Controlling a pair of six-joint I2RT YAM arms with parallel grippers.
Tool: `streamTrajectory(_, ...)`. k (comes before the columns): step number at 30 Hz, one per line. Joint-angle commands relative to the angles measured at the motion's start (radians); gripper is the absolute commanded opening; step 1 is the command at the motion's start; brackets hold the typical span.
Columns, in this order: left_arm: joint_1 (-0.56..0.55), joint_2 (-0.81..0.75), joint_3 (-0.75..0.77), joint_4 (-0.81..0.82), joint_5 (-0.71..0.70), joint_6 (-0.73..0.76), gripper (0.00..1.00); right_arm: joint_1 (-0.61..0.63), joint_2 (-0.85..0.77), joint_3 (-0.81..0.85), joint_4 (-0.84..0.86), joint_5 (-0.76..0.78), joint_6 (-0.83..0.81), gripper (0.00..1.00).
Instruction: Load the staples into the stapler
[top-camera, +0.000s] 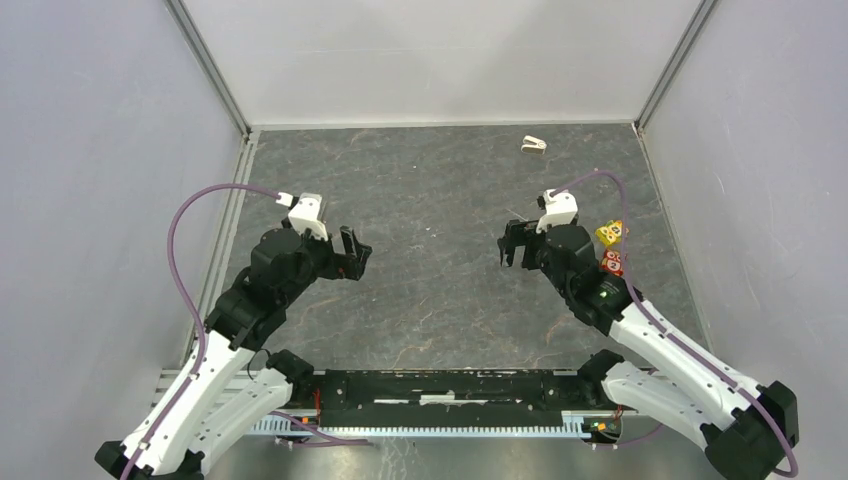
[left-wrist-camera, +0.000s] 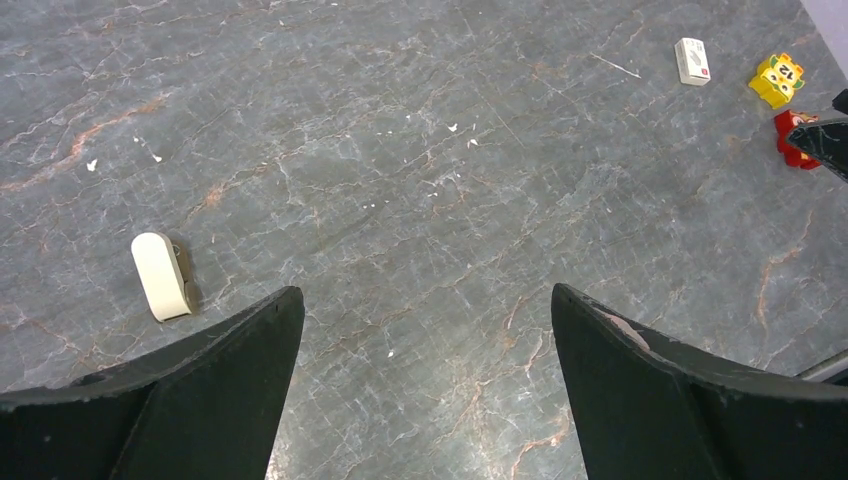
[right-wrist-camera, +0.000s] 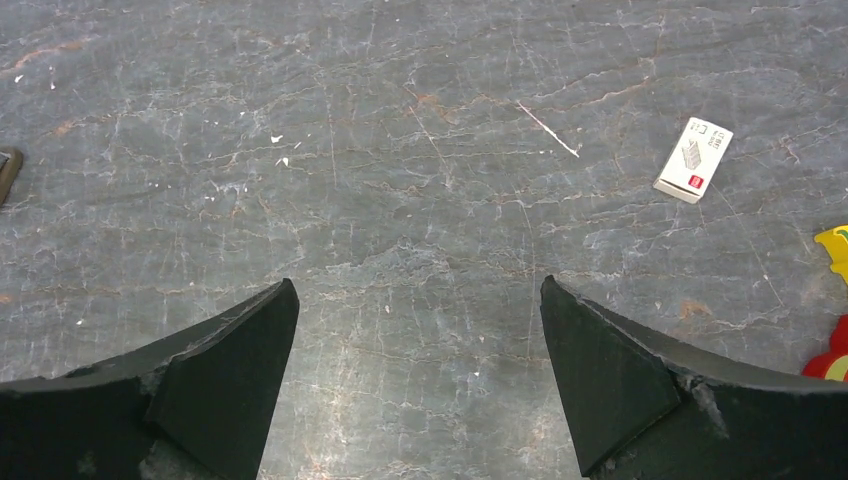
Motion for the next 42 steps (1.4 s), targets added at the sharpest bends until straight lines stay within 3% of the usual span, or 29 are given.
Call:
streamTrajectory(1,-0.003,-0.016,-0.008,0.039,-0.011,0.018,1.0,-0.001,0.012,0.028,0.051,0.033,0.019,0.98)
streamTrajectory(10,-0.001,-0.01,-0.003,0.019,-0.059,0.02,1.0,-0.002,0.131,0.049,0.236,0.187,-0.07,0.98)
streamTrajectory(14,-0.001,-0.014,0.0,0.013,-0.064,0.02,1.0,-0.011,0.293,0.109,0.342,0.308,-0.153,0.98)
streamTrajectory(18,0.0,-0.026,-0.007,0.01,-0.062,0.018,1.0,-0.09,0.512,0.253,0.394,0.297,-0.249,0.98)
streamTrajectory(28,-0.002,-0.044,-0.009,0.004,-0.059,0.017,1.0,-0.412,1.016,0.704,0.339,-0.139,-0.29,0.98)
streamTrajectory(36,-0.003,-0.043,-0.012,0.008,-0.065,0.017,1.0,-0.573,1.311,1.067,0.242,-0.503,-0.398,0.98)
streamTrajectory(39,-0.002,-0.034,-0.011,0.007,-0.07,0.018,1.0,-0.601,1.396,1.179,0.196,-0.563,-0.431,0.98)
streamTrajectory(42,-0.002,-0.026,-0.011,0.008,-0.075,0.02,1.0,-0.605,1.454,1.229,0.196,-0.523,-0.474,0.98)
